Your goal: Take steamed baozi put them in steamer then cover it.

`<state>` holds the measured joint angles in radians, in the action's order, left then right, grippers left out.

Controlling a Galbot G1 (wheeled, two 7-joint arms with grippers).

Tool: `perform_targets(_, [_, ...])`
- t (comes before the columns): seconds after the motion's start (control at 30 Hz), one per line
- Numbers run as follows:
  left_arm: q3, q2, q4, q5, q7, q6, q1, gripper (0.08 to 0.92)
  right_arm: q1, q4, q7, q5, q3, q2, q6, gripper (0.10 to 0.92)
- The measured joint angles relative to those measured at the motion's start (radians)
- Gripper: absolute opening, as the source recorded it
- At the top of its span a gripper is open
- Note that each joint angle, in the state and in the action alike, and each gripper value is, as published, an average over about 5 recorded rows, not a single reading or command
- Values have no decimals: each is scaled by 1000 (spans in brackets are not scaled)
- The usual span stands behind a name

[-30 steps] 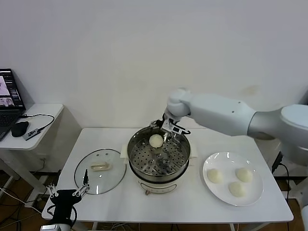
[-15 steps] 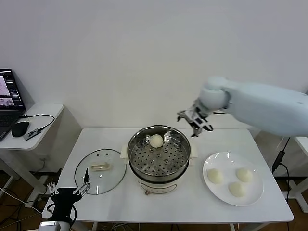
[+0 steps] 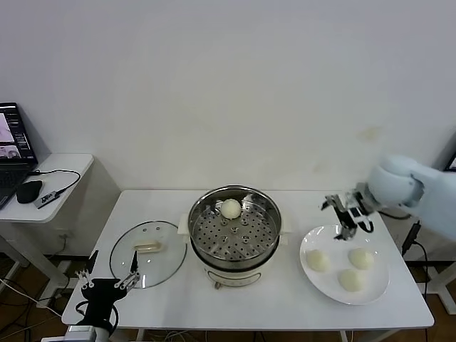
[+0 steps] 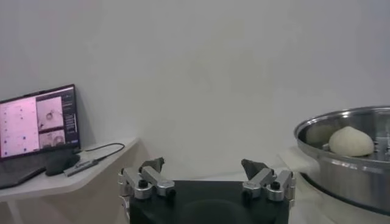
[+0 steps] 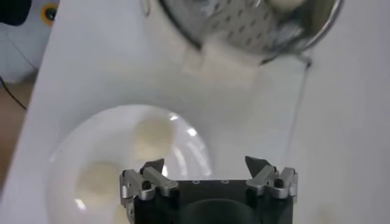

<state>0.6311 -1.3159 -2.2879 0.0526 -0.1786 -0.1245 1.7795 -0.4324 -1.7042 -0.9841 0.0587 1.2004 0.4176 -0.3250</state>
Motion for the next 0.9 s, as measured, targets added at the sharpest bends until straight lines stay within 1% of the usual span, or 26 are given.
perform_targets(0.27, [13, -7, 10, -7, 1, -5, 5, 823, 218, 44, 22, -52, -136, -3, -14, 823])
perform_targets(0.53, [25, -17, 10, -13, 2, -6, 19, 823, 356, 131, 30, -96, -210, 59, -17, 823])
perform_targets(0.9, [30, -25, 13, -23, 4, -6, 24, 823, 464, 242, 49, -142, -281, 151, 5, 823])
